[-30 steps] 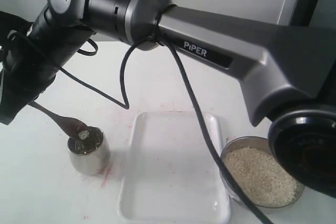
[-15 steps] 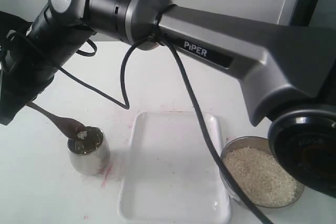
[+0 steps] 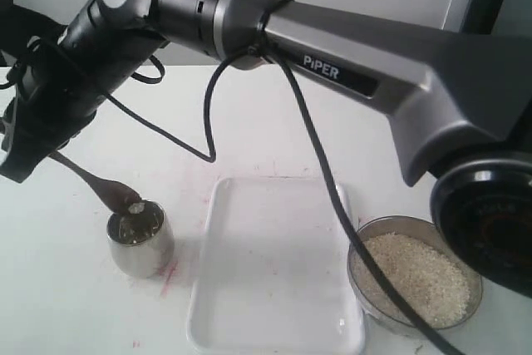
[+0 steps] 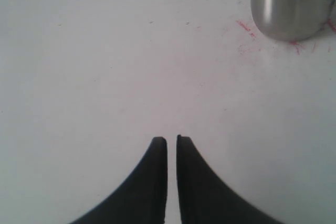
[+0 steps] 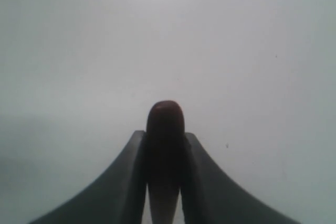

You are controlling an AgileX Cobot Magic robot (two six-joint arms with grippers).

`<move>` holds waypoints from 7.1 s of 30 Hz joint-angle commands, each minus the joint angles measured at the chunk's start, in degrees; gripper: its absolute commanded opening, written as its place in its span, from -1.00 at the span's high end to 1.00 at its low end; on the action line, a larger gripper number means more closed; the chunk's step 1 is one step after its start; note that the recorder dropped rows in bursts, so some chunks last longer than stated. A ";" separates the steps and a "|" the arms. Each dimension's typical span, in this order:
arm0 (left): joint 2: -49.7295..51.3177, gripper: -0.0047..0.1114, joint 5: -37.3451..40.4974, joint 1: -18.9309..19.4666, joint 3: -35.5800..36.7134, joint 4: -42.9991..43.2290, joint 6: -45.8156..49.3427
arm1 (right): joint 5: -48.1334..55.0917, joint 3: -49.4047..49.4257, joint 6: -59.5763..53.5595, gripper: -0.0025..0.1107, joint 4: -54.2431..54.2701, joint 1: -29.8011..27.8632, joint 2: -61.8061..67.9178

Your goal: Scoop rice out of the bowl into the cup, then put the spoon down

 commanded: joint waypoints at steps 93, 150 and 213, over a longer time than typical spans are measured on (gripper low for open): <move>0.37 0.67 2.77 -0.22 0.53 -0.32 -0.33 | 19.60 -0.30 -20.22 0.96 -5.17 -3.74 -13.17; 0.37 0.67 2.77 -0.22 0.53 -0.32 -0.33 | 10.74 34.28 -32.51 0.96 -27.31 -3.40 -14.83; 0.37 0.67 2.77 -0.22 0.53 -0.32 -0.33 | 4.85 37.57 -24.34 0.92 -31.11 -1.96 -6.41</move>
